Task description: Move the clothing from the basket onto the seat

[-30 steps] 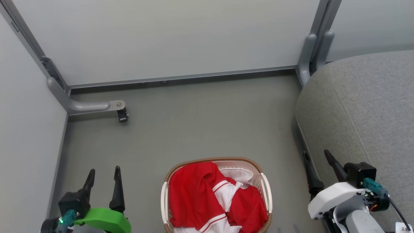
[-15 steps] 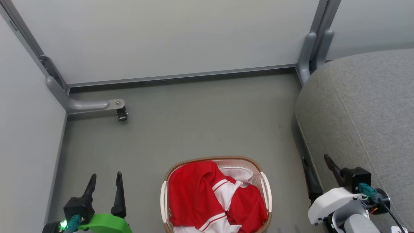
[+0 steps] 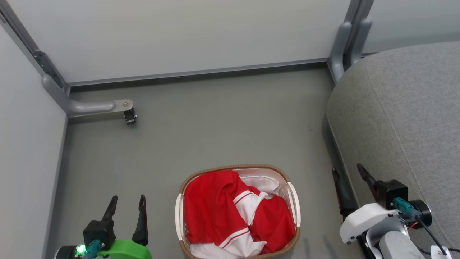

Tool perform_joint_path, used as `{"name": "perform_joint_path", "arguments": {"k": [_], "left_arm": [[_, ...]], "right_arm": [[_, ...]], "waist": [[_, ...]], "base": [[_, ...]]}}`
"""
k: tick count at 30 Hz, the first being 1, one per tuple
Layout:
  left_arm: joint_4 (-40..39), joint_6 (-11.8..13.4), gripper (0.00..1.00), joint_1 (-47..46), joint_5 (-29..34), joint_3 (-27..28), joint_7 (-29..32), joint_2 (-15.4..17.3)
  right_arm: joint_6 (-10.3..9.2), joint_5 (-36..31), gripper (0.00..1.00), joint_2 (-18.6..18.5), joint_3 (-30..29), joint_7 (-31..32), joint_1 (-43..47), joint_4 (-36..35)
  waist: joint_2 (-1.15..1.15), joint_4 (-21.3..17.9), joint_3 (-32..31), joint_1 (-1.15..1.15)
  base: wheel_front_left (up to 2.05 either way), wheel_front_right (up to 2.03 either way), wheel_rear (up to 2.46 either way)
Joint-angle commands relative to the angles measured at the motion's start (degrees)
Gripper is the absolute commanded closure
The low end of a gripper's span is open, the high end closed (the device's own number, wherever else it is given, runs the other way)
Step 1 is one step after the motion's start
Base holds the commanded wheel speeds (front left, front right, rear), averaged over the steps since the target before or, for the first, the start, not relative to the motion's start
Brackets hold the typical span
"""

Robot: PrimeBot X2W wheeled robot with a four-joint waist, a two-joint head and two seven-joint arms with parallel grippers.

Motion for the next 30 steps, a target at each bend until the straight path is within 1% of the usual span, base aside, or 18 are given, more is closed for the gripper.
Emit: {"name": "perform_joint_path", "arguments": {"k": [1,8,18,25,30], "left_arm": [[0.37,-0.35,0.0,-1.18,-0.28,-0.35,-0.06,0.03],[2.45,-0.35,0.0,-4.68,-2.83,-3.13,-0.06,0.04],[7.02,-0.4,0.0,-12.78,-6.01,-8.6,-0.06,0.06],[11.75,-0.41,0.0,-19.63,-7.88,-13.32,-0.06,0.08],[16.61,-0.41,0.0,-24.64,-7.95,-16.7,-0.05,0.11]], "right_arm": [[-0.02,-0.11,0.0,0.04,-0.11,-0.26,-1.23,-0.54],[-0.02,-0.29,0.0,0.27,-0.28,-0.26,-3.55,-2.04],[-0.02,0.14,0.0,0.91,-0.8,-0.24,-8.7,-5.01],[-0.02,0.39,0.0,1.3,0.3,-0.24,-12.25,-7.29],[-0.02,2.43,0.0,1.28,2.04,-0.2,-14.09,-8.91]], "waist": [[0.0,-0.93,2.16,0.0],[0.0,-2.47,7.84,0.0],[0.0,-5.71,17.61,0.0],[0.0,-7.63,24.2,0.0],[0.0,-8.94,28.06,0.0]], "base": [[0.0,0.0,0.0],[0.0,0.0,0.0],[0.0,0.0,0.0],[0.0,0.0,0.0],[0.0,0.0,0.0]]}}
